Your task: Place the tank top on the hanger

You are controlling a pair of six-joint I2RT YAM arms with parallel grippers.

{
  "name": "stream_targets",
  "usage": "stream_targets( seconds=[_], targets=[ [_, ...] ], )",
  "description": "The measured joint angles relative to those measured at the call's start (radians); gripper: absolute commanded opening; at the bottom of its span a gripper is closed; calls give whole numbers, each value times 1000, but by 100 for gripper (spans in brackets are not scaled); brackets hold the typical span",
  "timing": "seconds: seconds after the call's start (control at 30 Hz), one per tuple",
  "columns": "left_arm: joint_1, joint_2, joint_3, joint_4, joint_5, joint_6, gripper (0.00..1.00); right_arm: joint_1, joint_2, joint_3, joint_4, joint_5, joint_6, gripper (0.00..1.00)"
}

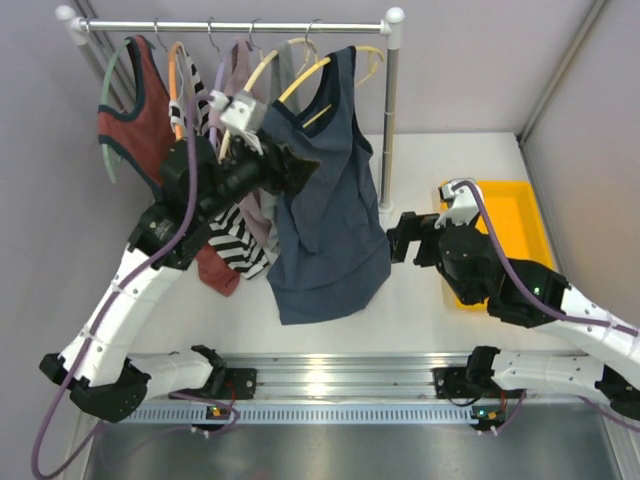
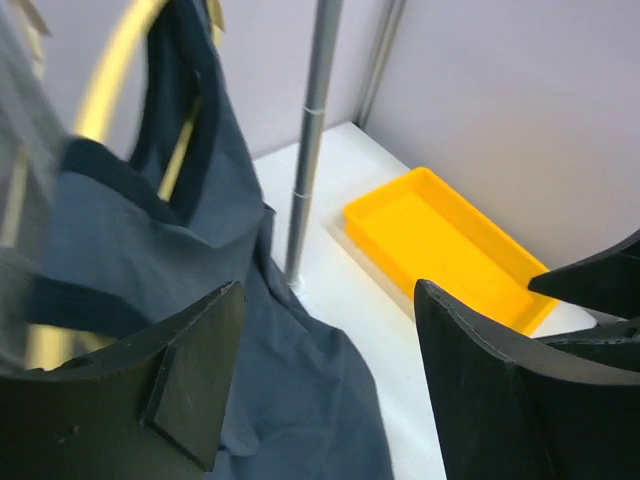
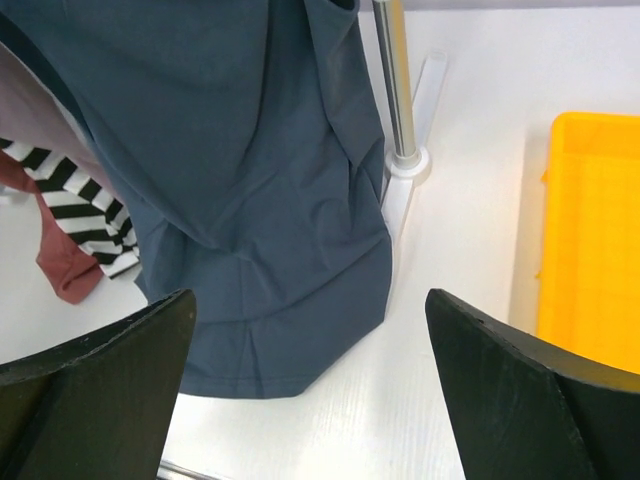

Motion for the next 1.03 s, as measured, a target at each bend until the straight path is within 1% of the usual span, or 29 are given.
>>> stream_targets(
  seconds=[0.1,0.13,0.27,0.33,0.5,0.6,0.7,0.83,1.03],
  targets=[
    [-112,-11,-159,58,-44,-31,74,0,-1,-37,2,-9,13,98],
    [-147,-11,-184,62,-49,-35,74,0,-4,-50,2,-13,18,98],
    [-275,-33,-431,138,-99,-82,73,0,-39,-133,12,-31,59,100],
    [-307,-48,-551,167,-115,-121,73,0,-60,-182,16,-40,80,100],
    [-356,-108,-762,224,-163,-204,72,0,-90,-324,18,-55,156,100],
    [-382,-144,-827,241,-187,-233,72,0,-91,-388,15,-66,192,100],
    [-389,-183,-871,259,-205,-255,72,0,-84,-408,13,-75,213,100],
    [-389,-214,-894,269,-220,-267,72,0,-61,-408,17,-77,225,100],
    [-389,-217,-896,273,-227,-269,72,0,-30,-408,20,-77,231,100]
  ],
)
